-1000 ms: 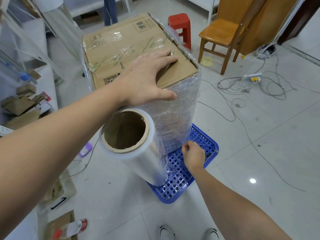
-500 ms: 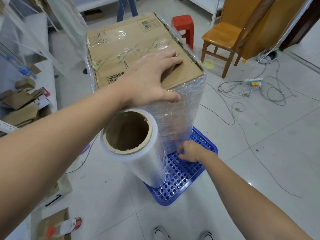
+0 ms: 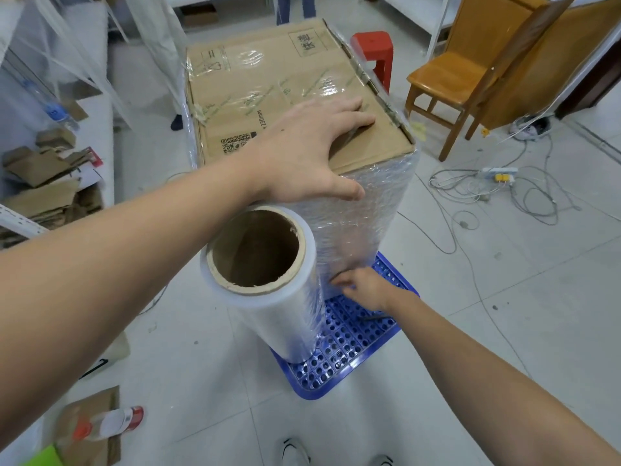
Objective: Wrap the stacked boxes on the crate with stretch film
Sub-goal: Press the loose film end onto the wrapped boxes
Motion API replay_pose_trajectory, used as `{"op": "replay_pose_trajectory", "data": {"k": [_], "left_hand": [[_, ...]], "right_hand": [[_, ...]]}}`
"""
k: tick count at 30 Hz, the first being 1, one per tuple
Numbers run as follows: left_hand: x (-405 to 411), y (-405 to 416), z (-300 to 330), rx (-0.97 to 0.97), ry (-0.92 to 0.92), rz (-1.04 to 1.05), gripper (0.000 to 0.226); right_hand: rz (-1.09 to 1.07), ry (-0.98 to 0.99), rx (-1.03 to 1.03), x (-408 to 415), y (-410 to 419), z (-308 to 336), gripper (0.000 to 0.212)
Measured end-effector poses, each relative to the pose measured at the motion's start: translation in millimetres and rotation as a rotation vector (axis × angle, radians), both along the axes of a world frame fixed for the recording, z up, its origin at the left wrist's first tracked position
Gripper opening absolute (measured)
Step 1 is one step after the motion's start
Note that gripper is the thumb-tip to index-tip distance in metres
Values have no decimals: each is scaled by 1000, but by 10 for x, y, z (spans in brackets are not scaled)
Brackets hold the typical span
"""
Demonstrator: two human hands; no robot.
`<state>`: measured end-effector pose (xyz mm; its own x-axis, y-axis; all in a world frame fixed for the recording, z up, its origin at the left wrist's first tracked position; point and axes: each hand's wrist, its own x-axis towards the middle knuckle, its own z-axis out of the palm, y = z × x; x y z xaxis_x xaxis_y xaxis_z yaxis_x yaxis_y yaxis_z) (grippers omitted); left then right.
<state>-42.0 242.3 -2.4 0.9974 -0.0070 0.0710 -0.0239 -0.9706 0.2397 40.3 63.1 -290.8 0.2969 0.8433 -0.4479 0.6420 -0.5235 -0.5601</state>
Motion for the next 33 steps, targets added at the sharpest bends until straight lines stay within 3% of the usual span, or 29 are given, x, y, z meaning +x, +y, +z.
{"op": "replay_pose_trajectory", "data": {"k": [4,7,11,15,20,25,28,33], "left_hand": [[-2,-12,2,-4,15,7,105],[-13,-5,5,-1,6,17,105],[-10,10,-19,1,0,8,104],[-8,18,-31,-2,-6,18,104],[13,-6,-36,-3,-6,18,103],[9,7,-30,-8,0,19,105],[-2,16,-27,-6,0,24,105],[4,19,-19,1,-3,11,103]], "right_hand": [[-140,68,45,14,65,-100,30],[-173,132,-58,-10,-118,-177,16],[-264,179,2,-53,-182,-314,29],[-265,73,45,18,27,-357,28],[-27,-28,-174,-15,31,-534,40],[-141,121,-235,-203,-30,-660,43],[-174,53,-313,-211,-138,-744,17],[-181,-92,-331,-113,-88,-727,29]]}}
